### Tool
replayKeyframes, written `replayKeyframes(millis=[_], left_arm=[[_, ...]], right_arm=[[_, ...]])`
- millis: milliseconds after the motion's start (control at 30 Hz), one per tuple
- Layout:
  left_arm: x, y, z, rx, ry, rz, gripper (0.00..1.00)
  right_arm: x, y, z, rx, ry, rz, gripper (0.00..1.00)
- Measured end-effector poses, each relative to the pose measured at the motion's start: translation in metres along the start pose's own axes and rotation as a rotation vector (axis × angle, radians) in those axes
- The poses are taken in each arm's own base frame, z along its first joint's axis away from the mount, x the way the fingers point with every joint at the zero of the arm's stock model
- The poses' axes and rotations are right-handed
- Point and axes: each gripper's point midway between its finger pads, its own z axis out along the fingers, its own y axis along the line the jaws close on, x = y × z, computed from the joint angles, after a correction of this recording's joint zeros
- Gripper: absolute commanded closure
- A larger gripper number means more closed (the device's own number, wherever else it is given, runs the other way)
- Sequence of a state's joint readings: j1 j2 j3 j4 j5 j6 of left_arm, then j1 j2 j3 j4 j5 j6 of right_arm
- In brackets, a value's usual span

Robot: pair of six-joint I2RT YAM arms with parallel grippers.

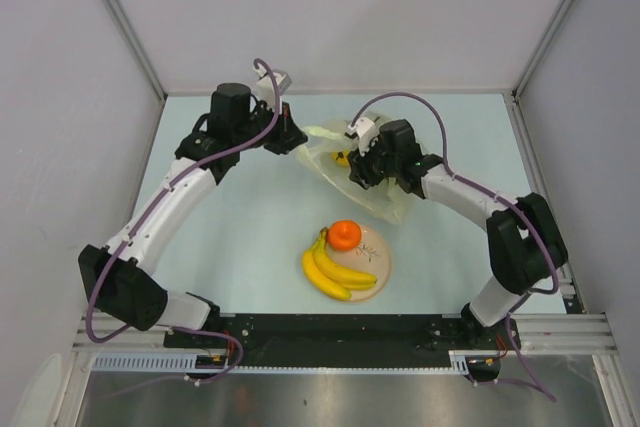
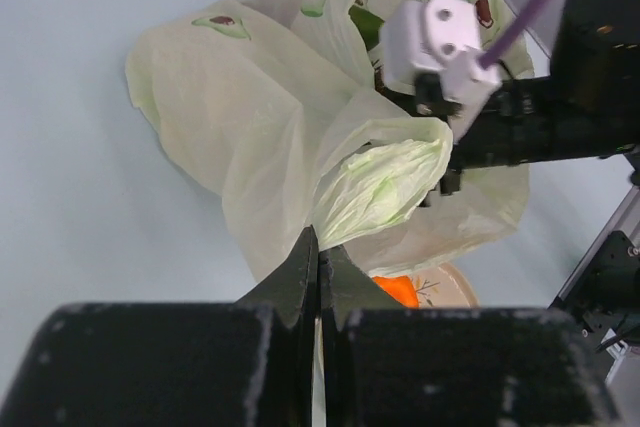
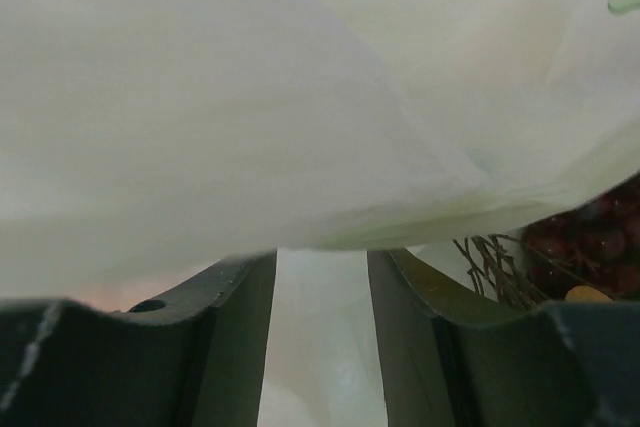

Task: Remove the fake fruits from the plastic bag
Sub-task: Take out the fake fruit from the plastic bag.

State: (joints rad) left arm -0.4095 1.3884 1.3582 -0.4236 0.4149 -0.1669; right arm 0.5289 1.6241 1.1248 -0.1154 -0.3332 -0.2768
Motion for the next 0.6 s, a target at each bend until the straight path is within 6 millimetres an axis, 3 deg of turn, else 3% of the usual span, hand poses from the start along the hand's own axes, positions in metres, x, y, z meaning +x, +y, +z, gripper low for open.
replayKeyframes(millis=[67,133,200,300,433,600], left_arm=[[-0.007,-0.002,0.0,0.007,-0.012,0.004,1.0],[-0.009,-0.004,-0.001,0.014,-0.016,0.007,1.0],[-0.008,-0.005,-0.001,0.018,-0.014,0.007,1.0],[-0.005,-0.004,-0.001,0.017,-0.006,0.007,1.0],[0.008,-0.001,0.002,0.015,0.023,0.005,1.0],[0.022,0.0,0.005,0.015,0.059,0.009,1.0]], right_arm=[[0.006,-0.01,0.01,0.052,0.016,0.057,0.43],[0.001,-0.024,0.019,0.122,0.007,0.103,0.27],[-0.007,-0.038,0.026,0.178,-0.012,0.15,0.12],[-0.03,-0.065,0.04,0.264,-0.069,0.233,0.0],[-0.041,-0.087,0.058,0.319,-0.101,0.302,0.0],[-0.028,-0.101,0.087,0.354,-0.071,0.344,0.0]])
